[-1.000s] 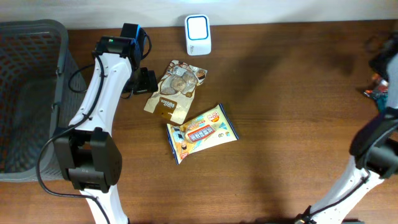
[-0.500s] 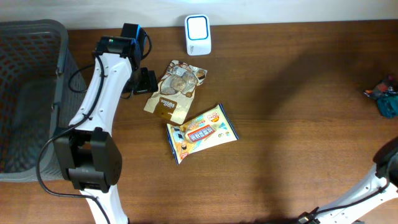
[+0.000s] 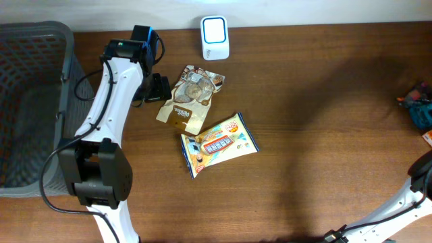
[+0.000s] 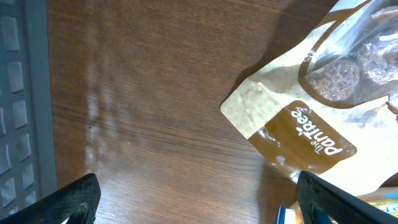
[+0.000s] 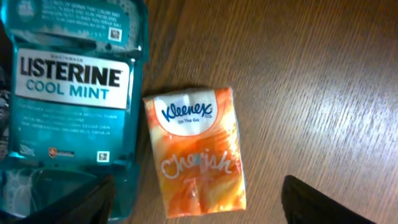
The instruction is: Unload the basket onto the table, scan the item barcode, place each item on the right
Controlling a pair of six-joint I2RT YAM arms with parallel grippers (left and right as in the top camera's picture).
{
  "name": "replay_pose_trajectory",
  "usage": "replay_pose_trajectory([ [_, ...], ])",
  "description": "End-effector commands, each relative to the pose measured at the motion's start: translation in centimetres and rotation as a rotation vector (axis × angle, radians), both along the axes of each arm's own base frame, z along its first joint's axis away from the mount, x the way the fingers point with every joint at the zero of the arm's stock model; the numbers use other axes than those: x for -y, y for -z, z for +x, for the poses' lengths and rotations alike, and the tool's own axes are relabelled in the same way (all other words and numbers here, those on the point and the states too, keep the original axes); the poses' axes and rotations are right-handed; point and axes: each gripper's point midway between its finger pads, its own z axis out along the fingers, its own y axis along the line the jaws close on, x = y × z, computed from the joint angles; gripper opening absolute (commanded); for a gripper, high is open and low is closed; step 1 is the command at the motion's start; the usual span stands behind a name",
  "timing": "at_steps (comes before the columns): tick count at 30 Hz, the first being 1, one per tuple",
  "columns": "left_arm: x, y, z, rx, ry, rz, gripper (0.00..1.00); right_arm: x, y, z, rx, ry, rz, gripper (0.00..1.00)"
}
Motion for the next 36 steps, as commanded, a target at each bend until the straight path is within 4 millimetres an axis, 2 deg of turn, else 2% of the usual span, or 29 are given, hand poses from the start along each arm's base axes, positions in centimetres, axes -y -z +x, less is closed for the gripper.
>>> replay_pose_trajectory([
  [1,0.0,0.1,0.0,0.001,-0.017,-0.005,0.99,0.4,-5.6,0.9,0.070,-0.016,-0.071,0.88],
  [3,0.0,0.1,0.0,0.001,-0.016,-0.005,0.99,0.1,-9.1,1.7,0.140,-0.034,-0.090,0.88],
  [4,0.0,0.1,0.0,0.001,-0.017,-0.005,0.99,-1.4,-11.7,3.3,0.250,-0.086,-0.058,0.88],
  [5,0.0,0.1,0.0,0.001,-0.017,-0.005,0.99,-3.2,-13.3,4.9,0.347,-0.143,-0.010,0.88],
  [6,0.0,0.1,0.0,0.001,-0.017,-0.005,0.99,-5.5,-14.7,6.7,0.454,-0.216,0.064,0.88],
  [8,0.0,0.1,0.0,0.001,-0.016,-0.005,0.99,-11.9,-17.1,10.8,0.671,-0.411,0.282,0.88],
  [9,0.0,0.1,0.0,0.001,-0.017,-0.005,0.99,-14.1,-17.6,11.9,0.715,-0.477,0.341,0.88],
  [10,0.0,0.1,0.0,0.001,-0.017,-0.005,0.99,-17.6,-18.2,13.3,0.759,-0.613,0.413,0.88],
  [11,0.0,0.1,0.0,0.001,-0.017,-0.005,0.99,-22.4,-17.8,14.3,0.732,-0.745,0.478,0.88],
  [12,0.0,0.1,0.0,0.001,-0.017,-0.005,0.99,-26.4,-17.0,14.9,0.679,-0.847,0.506,0.88],
  [14,0.0,0.1,0.0,0.001,-0.017,-0.005,0.99,-33.3,-15.4,16.0,0.591,-0.986,0.545,0.95],
  [15,0.0,0.1,0.0,0.001,-0.016,-0.005,0.99,-37.8,-14.7,16.8,0.556,-1.076,0.564,0.98],
  [18,0.0,0.1,0.0,0.001,-0.017,-0.005,0.99,-48.1,-12.9,18.0,0.516,-1.283,0.607,0.99],
  [19,0.0,0.1,0.0,0.001,-0.017,-0.005,0.99,-51.6,-11.8,18.2,0.484,-1.290,0.626,0.99],
  [21,0.0,0.1,0.0,0.001,-0.017,-0.005,0.99,-56.6,-9.0,18.6,0.416,-1.242,0.633,0.99],
  [23,0.0,0.1,0.0,0.001,-0.017,-0.005,0.99,-60.1,-7.1,18.2,0.376,-1.247,0.638,0.99],
  [25,0.0,0.1,0.0,0.001,-0.017,-0.005,0.99,-63.5,-4.8,17.0,0.312,-1.251,0.654,1.00],
  [27,0.0,0.1,0.0,0.001,-0.017,-0.005,0.99,-66.1,-2.4,15.6,0.239,-1.225,0.667,0.93],
  [30,0.0,0.1,0.0,0.001,-0.016,-0.005,0.99,-68.0,0.3,14.2,0.162,-1.190,0.662,0.92],
  [31,0.0,0.1,0.0,0.001,-0.017,-0.005,0.99,-68.8,1.1,13.6,0.142,-1.182,0.672,0.89],
  [36,0.0,0.1,0.0,0.001,-0.016,-0.005,0.99,-72.3,3.2,11.2,0.084,-1.242,0.651,0.76],
])
